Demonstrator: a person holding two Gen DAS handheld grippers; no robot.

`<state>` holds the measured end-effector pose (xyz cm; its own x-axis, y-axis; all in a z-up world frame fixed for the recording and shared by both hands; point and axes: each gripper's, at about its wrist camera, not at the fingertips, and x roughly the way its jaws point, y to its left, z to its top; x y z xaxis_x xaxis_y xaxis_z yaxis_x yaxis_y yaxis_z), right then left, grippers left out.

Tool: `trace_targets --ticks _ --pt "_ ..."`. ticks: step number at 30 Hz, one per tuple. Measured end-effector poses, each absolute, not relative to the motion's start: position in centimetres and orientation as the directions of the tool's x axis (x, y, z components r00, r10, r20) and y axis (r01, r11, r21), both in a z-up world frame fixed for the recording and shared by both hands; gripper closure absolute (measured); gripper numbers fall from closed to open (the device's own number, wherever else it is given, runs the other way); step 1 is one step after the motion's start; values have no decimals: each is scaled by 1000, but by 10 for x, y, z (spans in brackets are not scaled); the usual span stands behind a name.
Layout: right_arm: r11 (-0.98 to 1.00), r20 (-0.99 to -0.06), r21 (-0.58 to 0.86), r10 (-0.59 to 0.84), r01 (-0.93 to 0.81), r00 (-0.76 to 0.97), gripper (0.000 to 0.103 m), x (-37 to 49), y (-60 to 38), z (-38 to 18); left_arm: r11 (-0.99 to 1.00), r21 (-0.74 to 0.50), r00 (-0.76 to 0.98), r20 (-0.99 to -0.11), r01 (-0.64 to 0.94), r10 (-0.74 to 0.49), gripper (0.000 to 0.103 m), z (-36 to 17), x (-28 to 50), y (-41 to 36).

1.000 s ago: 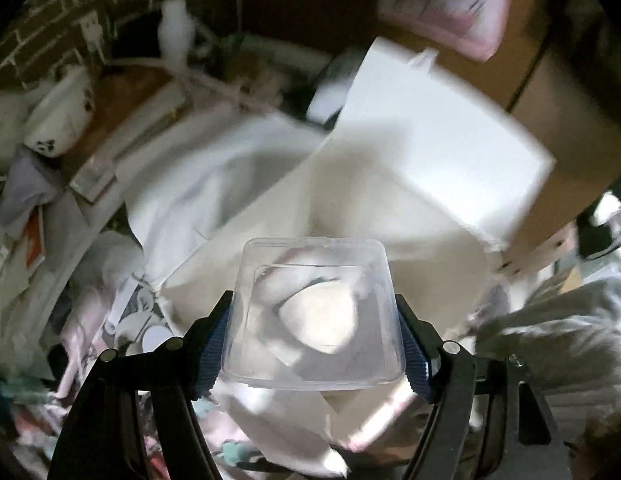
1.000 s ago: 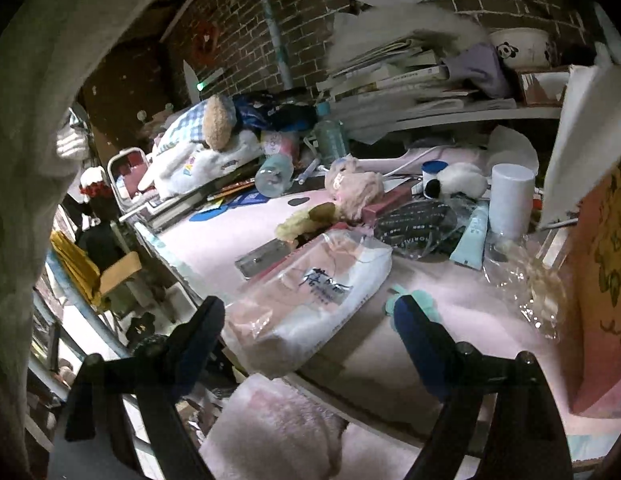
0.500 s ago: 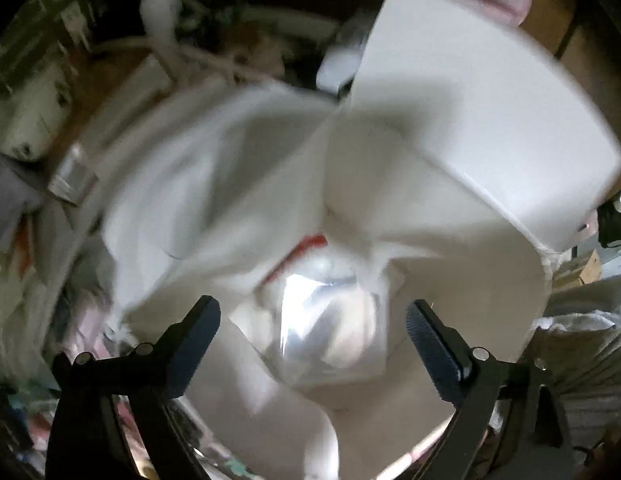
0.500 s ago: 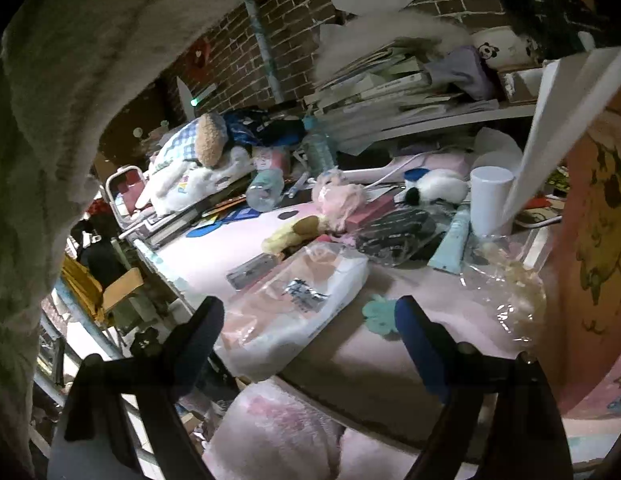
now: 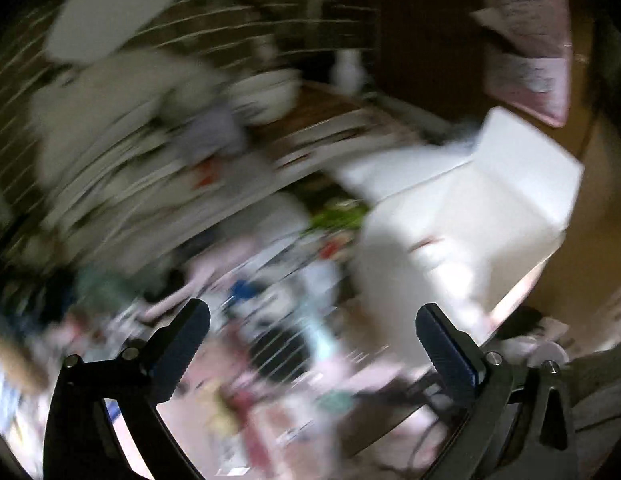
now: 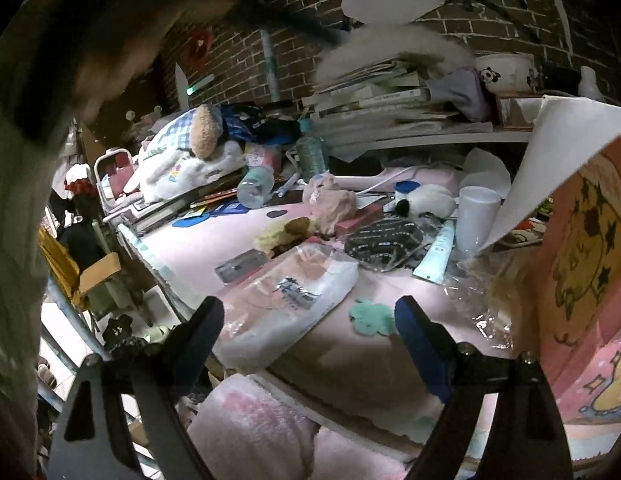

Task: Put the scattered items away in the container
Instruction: 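Move the right gripper toward the white printed plastic package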

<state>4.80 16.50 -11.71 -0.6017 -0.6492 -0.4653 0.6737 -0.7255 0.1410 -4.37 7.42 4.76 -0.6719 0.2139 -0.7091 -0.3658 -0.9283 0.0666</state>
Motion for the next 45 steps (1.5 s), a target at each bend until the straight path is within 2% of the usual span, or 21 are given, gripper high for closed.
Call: trace_targets --ticks 5,12,15,19,24,29,37,45 --pt "-722 -500 120 -637 681 -587 17 54 143 -120 -990 80 -758 -651 -115 35 0 21 -11 10" --pt "-778 -485 41 -564 627 -668 17 72 121 -127 -994 -12 -778 -623 105 -75 0 -15 24 -43" --pt "-804 -479 53 -541 593 -691 17 75 115 -132 -990 -38 -779 -621 137 -84 0 -28 32 -51" --pt "-849 -444 -18 -466 528 -765 17 80 104 -139 -986 -55 -789 -608 156 -91 0 -38 37 -54" --pt "-874 -450 -37 -418 484 -789 17 74 101 -148 -975 -49 -772 -620 217 -141 0 -52 40 -62" --pt "-898 -438 -55 -371 436 -819 17 71 120 -146 -971 -130 -772 -631 200 -74 0 -64 44 -68" --pt "-906 -415 -54 -362 420 -835 17 65 120 -140 -967 -162 -781 -622 194 -53 0 -69 41 -65" --pt "-927 -403 -61 -315 369 -859 19 48 111 -142 -964 -150 -788 -610 220 -85 0 -72 42 -69"
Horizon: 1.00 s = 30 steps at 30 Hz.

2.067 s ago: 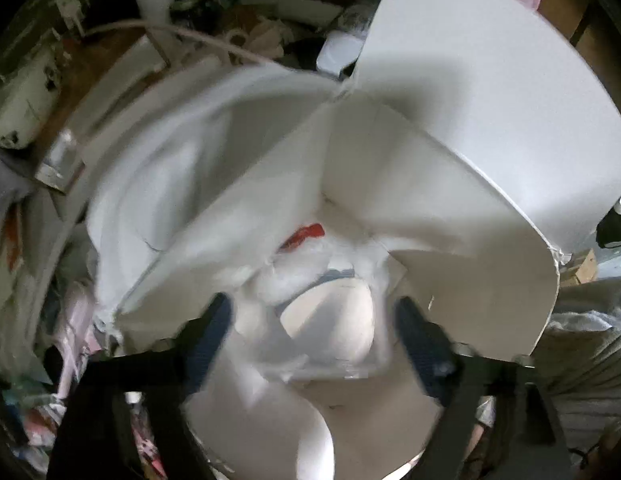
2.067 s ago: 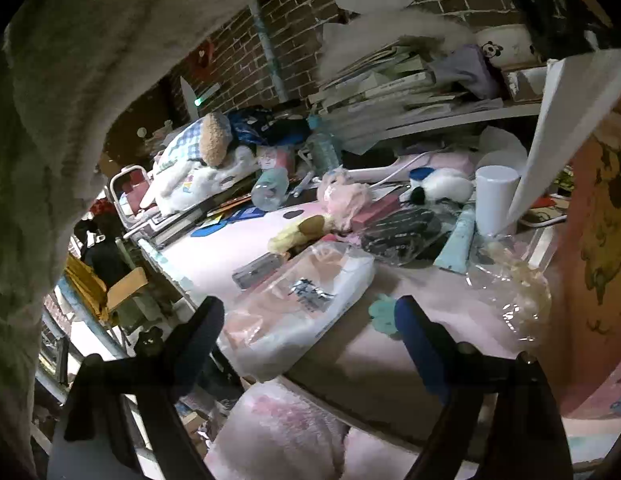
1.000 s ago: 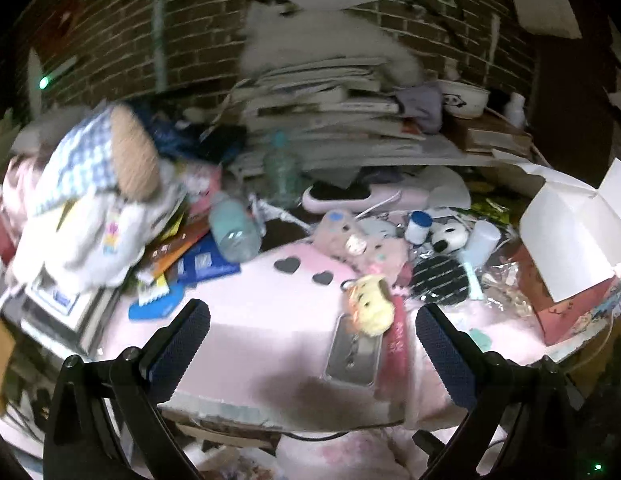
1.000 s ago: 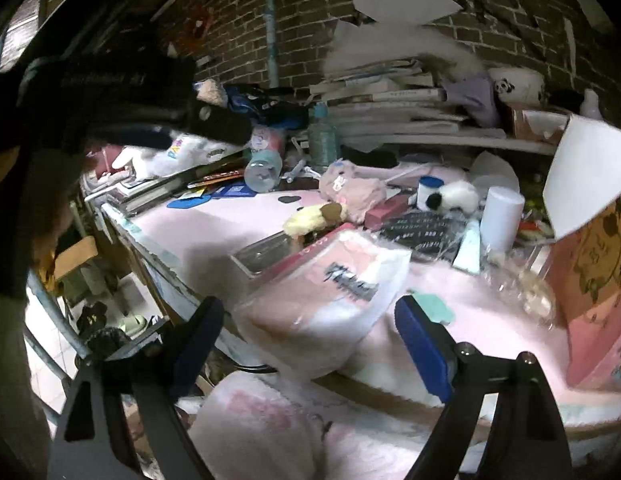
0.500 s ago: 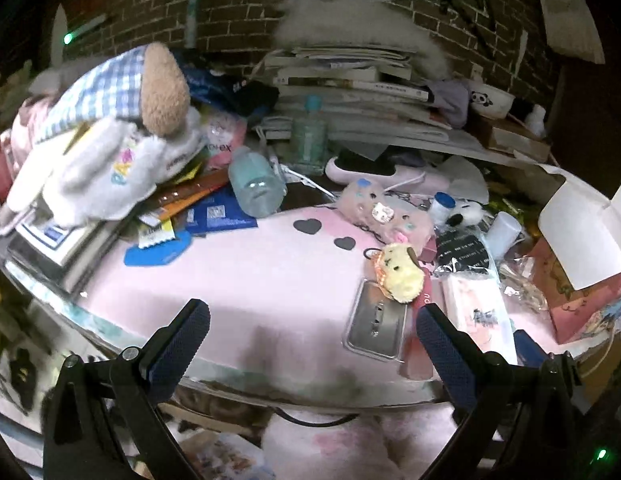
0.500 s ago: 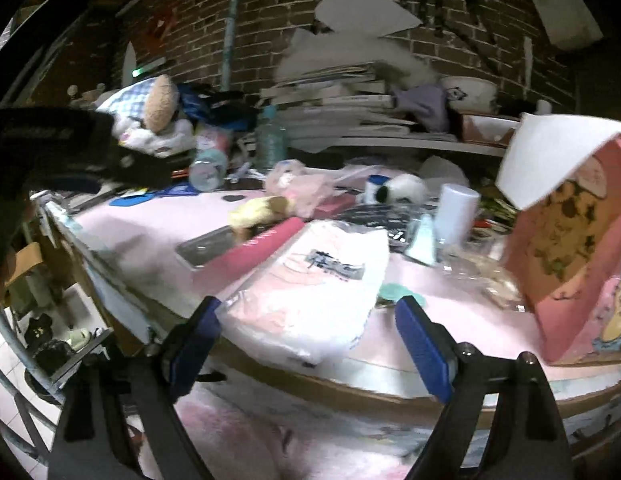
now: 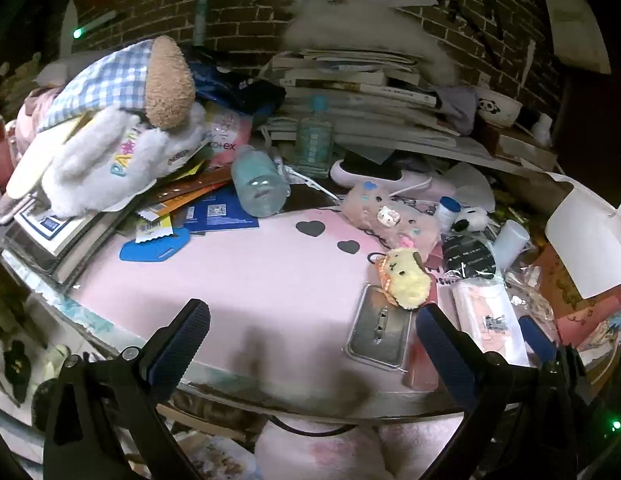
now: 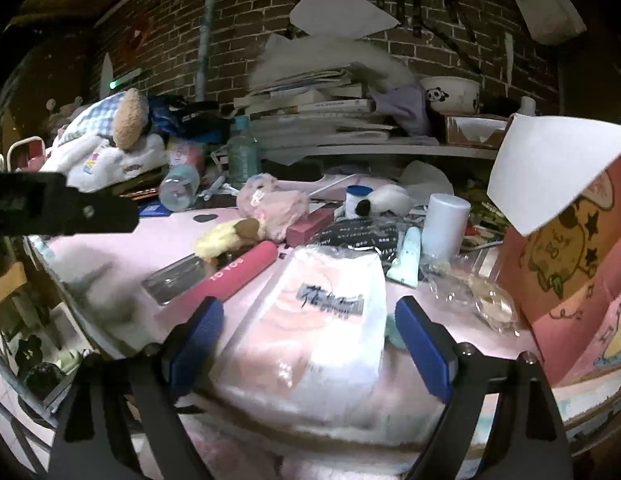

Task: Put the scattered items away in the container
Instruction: 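Move the right gripper toward the white printed plastic package, then grasp the white printed plastic package with the right gripper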

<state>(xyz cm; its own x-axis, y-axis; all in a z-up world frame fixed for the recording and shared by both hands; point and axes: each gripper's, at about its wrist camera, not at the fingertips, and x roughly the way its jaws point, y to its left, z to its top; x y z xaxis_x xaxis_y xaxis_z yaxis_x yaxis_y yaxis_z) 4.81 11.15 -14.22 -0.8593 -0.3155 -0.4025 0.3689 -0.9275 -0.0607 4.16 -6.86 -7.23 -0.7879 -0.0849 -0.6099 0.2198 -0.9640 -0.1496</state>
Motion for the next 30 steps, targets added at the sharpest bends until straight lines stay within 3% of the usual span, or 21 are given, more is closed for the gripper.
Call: trace_targets --ticks 3,9,18,22,30 --pt "-924 -406 -65 -321 378 -856 32 45 112 -143 -966 -148 -789 -610 212 -79 0 -74 40 -69" --pt "-910 -425 -45 -357 413 -832 40 42 114 -142 -966 -150 -789 -609 213 -79 0 -77 39 -70" --pt "-899 -442 -73 -359 432 -822 35 45 107 -144 -968 -148 -768 -637 203 -63 0 -83 34 -66" --pt "-895 -439 -51 -379 444 -815 49 42 110 -142 -963 -192 -771 -636 192 -27 0 -86 33 -68" --pt "-890 -380 -107 -375 443 -845 54 44 113 -133 -958 -203 -763 -646 201 -24 0 -89 30 -69"
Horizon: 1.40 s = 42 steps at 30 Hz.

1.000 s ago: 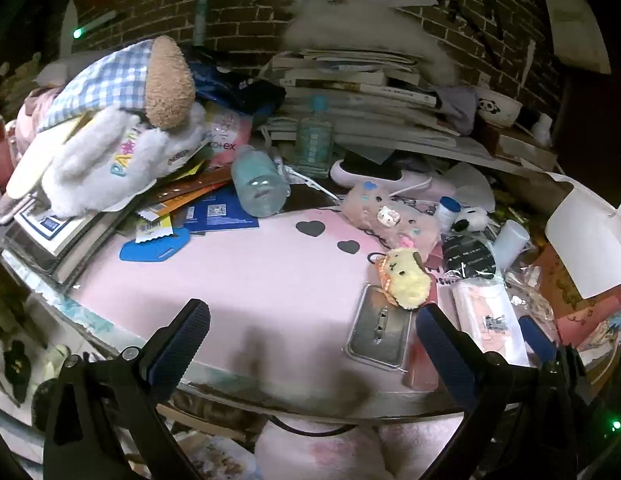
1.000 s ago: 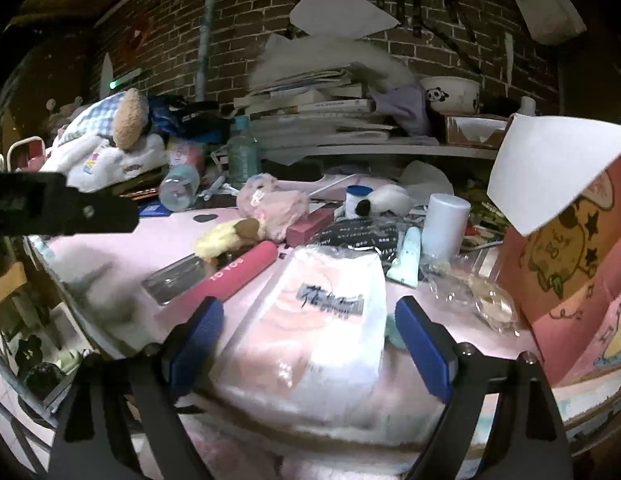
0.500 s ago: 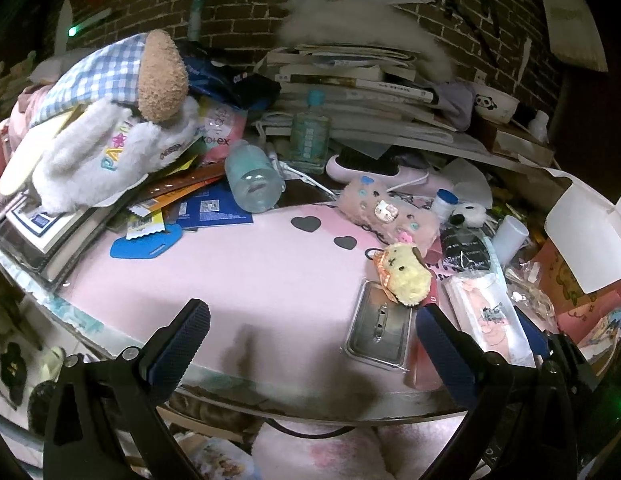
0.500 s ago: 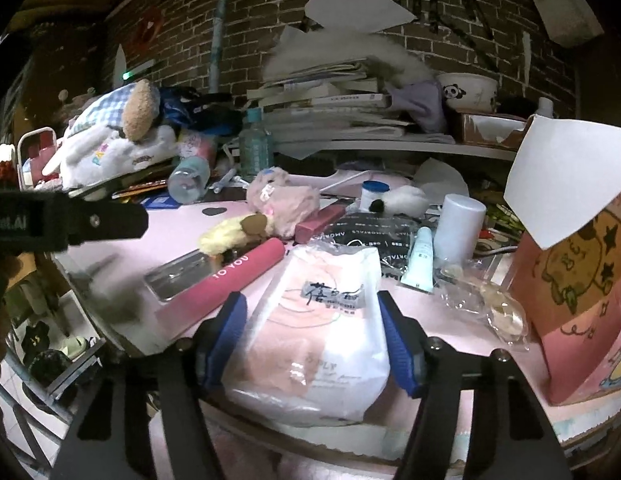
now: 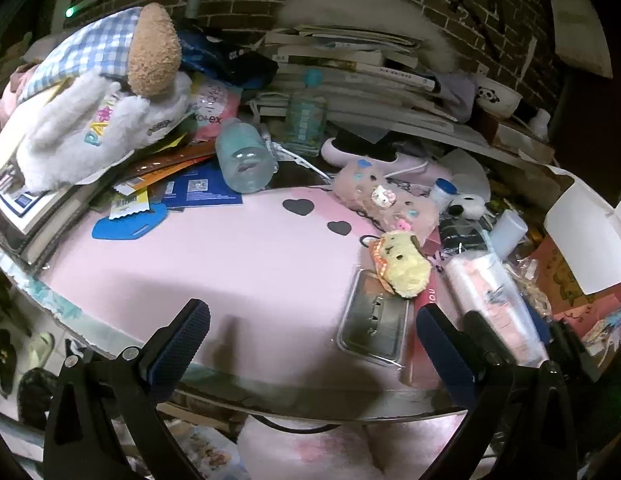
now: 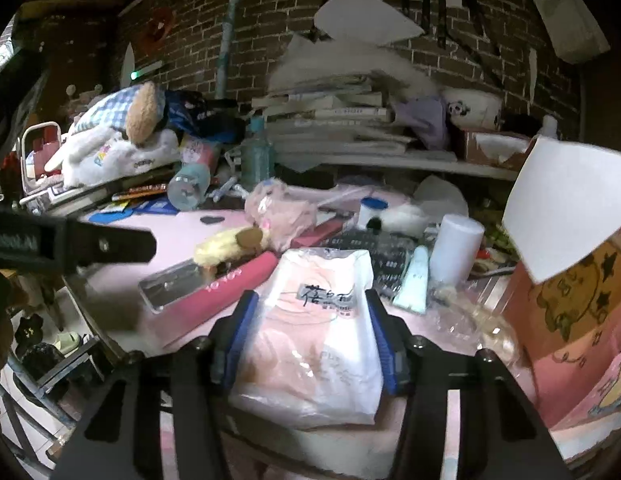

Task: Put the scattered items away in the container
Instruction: 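Grasp the white printed plastic package with the right gripper, then carry the package into the white box and release it with the right gripper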

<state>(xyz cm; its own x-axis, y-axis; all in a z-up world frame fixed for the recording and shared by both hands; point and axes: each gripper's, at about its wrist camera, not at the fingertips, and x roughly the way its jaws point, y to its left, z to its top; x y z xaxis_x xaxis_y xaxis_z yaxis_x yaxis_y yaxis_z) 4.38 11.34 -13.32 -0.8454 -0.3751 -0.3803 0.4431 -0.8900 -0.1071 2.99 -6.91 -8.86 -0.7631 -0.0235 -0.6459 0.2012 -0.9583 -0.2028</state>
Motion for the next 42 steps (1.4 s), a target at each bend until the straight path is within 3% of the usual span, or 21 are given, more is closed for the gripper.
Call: trace_targets --ticks 3,8,18,31,37,42 --pt "-881 -364 -118 -390 458 -846 54 47 112 -129 -956 -219 -767 -641 197 -11 0 -89 30 -71" --pt "-876 -418 -78 -405 476 -813 54 40 108 -137 -954 -232 -771 -637 192 0 0 -89 30 -71" --pt "-865 -259 -220 -394 451 -882 54 72 105 -120 -951 -247 -776 -630 187 12 0 -88 30 -74" --pt "-826 -230 -39 -541 563 -809 54 57 152 -29 -960 -250 -777 -626 128 59 0 -87 18 -57" --pt "-818 -299 -33 -540 574 -787 54 30 194 25 -965 -246 -782 -618 95 81 0 -83 11 -48" --pt "-831 -467 -8 -489 557 -737 54 0 239 46 -969 -239 -775 -624 66 101 0 -83 4 -40"
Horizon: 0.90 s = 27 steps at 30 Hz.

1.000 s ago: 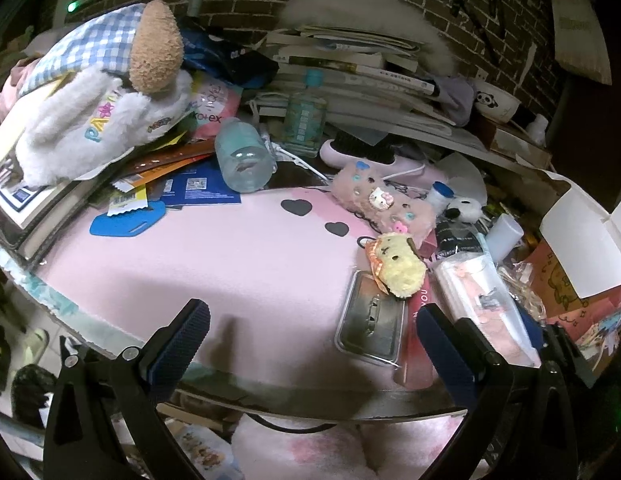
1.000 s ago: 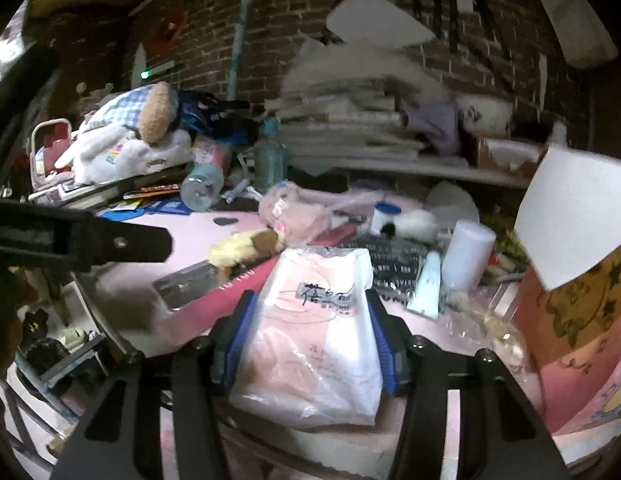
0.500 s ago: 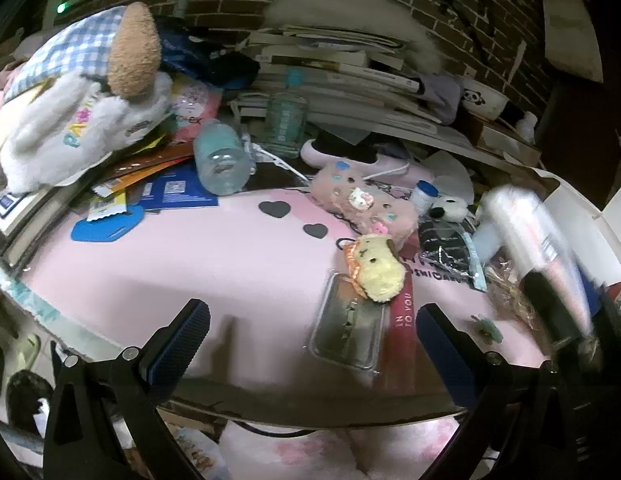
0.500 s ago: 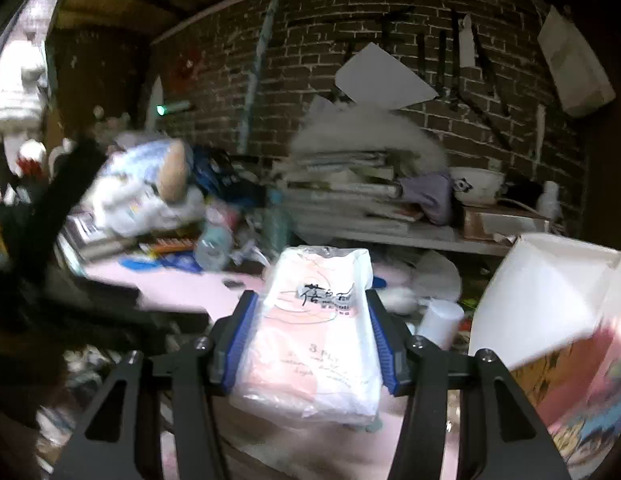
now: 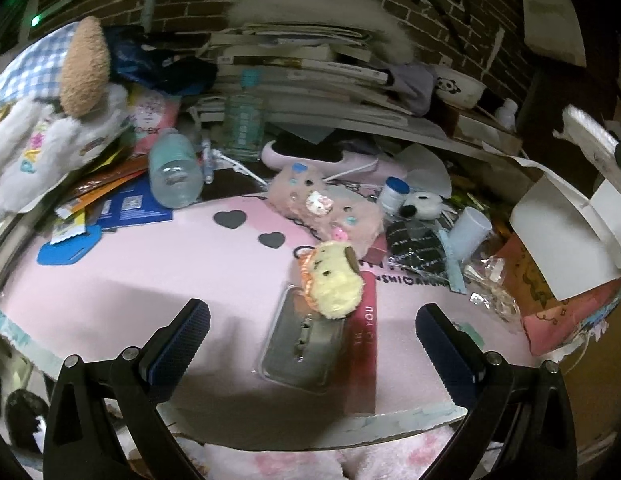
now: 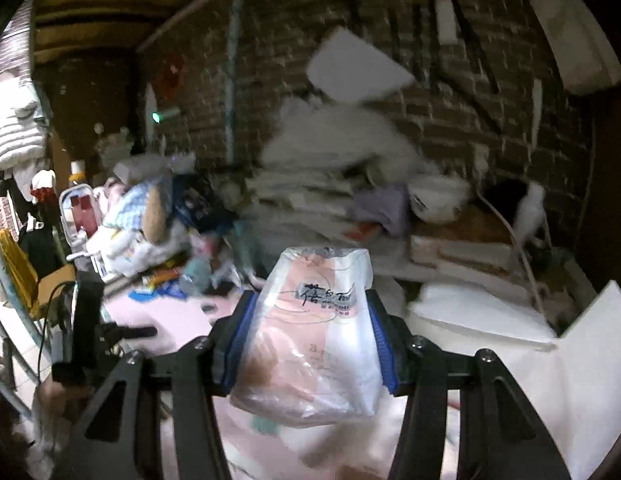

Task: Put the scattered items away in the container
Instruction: 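Carry the package into the white box and release it with the right gripper, then reach down and grasp the yellow plush keychain with the left gripper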

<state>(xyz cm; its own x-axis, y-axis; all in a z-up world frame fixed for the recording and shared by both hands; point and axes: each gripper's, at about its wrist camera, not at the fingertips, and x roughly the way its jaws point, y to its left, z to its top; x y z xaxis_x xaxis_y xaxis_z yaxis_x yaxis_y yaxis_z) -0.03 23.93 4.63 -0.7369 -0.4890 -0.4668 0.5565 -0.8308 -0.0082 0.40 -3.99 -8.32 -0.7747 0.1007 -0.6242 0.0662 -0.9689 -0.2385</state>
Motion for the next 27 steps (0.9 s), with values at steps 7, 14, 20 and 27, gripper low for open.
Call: trace_targets --ticks 7,14,20,27 --pt "-888 -663 46 -369 457 -651 54 -36 289 42 -969 -248 -780 -604 -9 162 0 -77 -3 -24" --pt "-900 -781 15 -282 435 -557 53 -59 297 22 -966 -251 -776 -596 -65 207 0 -72 -11 -9" --pt "-904 -835 -57 -189 423 -516 48 -70 292 5 -966 -249 -771 -603 -66 208 0 -73 -12 -6" --pt "-888 -826 -145 -134 437 -547 30 -63 282 12 -965 -254 -770 -604 -59 206 0 -73 -13 -7"
